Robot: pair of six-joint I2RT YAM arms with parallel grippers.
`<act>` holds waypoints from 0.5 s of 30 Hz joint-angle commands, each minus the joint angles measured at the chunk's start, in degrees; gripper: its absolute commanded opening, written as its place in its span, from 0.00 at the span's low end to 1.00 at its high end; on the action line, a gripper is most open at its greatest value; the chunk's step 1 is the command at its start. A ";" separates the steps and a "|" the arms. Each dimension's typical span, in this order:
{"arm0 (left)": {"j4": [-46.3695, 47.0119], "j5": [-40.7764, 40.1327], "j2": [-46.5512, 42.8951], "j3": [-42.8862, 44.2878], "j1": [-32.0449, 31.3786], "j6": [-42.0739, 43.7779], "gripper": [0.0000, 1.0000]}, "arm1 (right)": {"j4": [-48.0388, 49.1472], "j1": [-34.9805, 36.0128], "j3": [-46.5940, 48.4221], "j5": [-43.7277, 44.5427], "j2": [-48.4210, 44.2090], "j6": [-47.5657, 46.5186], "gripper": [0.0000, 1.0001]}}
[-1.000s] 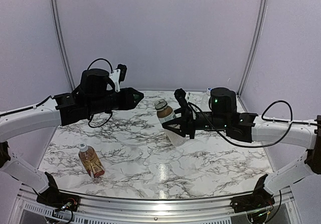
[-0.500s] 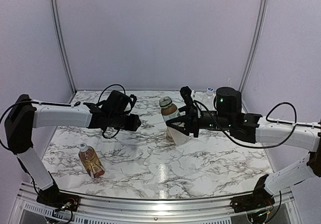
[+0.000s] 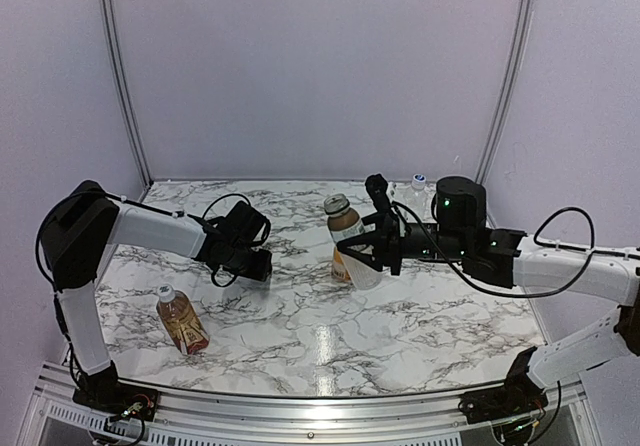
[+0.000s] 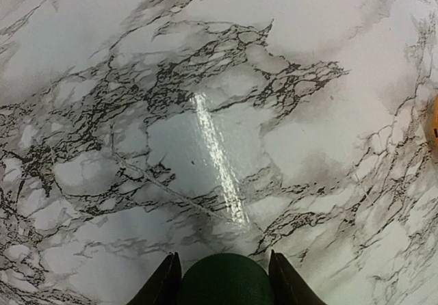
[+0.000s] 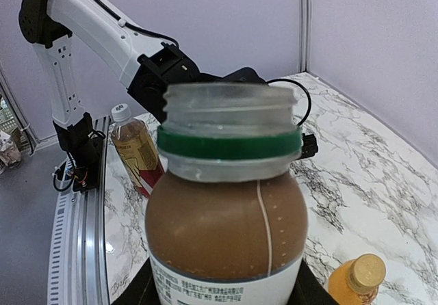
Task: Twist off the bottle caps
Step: Place the bottle cap at the center of the board.
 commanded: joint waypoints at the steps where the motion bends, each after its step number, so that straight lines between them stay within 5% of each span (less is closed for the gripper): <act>1: -1.49 -0.68 1.46 0.94 0.37 0.46 0.45 | 1.78 -0.55 -0.37 0.42 -0.85 0.44 0.17; 15: -1.83 -1.15 -0.84 -0.16 0.65 1.40 0.63 | 1.63 -0.61 -1.06 0.60 -1.47 1.00 0.17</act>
